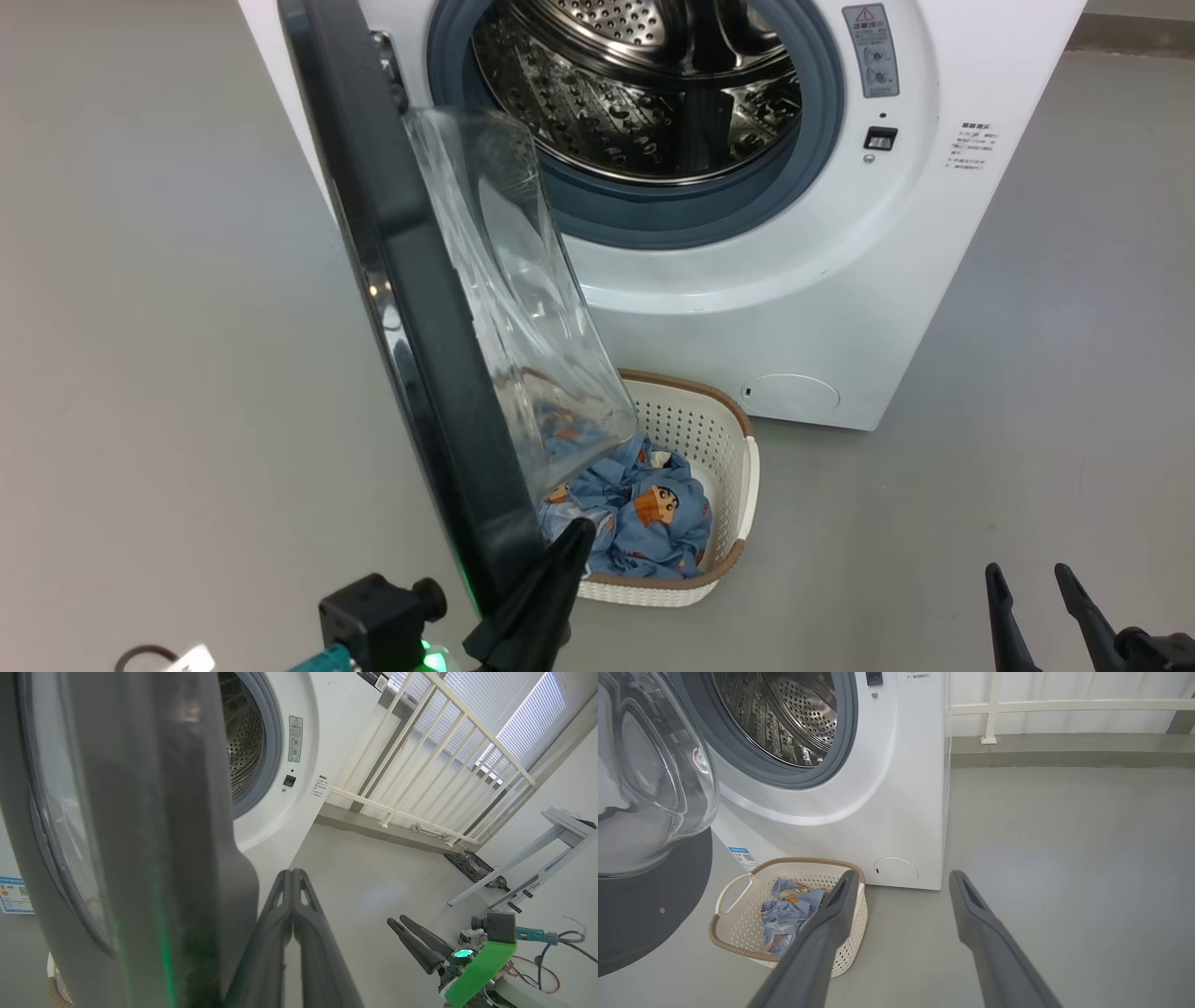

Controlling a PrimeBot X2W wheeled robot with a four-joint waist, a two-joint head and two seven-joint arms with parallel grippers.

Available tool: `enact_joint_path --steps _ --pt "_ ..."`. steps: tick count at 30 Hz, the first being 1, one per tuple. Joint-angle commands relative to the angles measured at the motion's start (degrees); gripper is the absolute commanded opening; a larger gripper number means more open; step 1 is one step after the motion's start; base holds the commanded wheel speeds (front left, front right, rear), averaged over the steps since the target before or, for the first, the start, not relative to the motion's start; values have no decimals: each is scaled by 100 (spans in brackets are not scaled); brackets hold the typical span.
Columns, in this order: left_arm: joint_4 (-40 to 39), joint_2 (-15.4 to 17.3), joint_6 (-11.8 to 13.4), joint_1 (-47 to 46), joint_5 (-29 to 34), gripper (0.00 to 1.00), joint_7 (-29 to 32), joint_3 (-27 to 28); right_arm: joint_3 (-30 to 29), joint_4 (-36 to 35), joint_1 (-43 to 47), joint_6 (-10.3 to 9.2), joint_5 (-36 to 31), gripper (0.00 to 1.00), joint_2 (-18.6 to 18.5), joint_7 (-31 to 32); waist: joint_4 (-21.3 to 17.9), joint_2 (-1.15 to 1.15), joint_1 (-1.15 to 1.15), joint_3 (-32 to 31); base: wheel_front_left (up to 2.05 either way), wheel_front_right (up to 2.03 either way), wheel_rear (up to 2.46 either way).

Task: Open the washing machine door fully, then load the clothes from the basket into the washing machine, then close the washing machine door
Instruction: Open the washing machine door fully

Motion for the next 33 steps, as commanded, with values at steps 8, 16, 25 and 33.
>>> enact_joint_path --steps 8,16,25,33 --pt "-46 15 100 -289 -29 0 -117 246 154 -115 -201 9 -80 100 -102 -70 62 -1 0 -2 0 0 0" --pt "-173 50 189 -278 65 0 -71 207 141 -91 -200 9 -77 100 -91 -70 240 -1 0 -14 0 0 0" --pt "-262 75 301 -266 148 0 -53 209 148 -100 -220 9 -78 100 -65 -70 444 -1 0 -19 0 0 0" --pt "-289 107 408 -276 252 0 -23 212 140 -89 -182 9 -70 100 -54 -70 605 -1 0 -28 0 0 0"
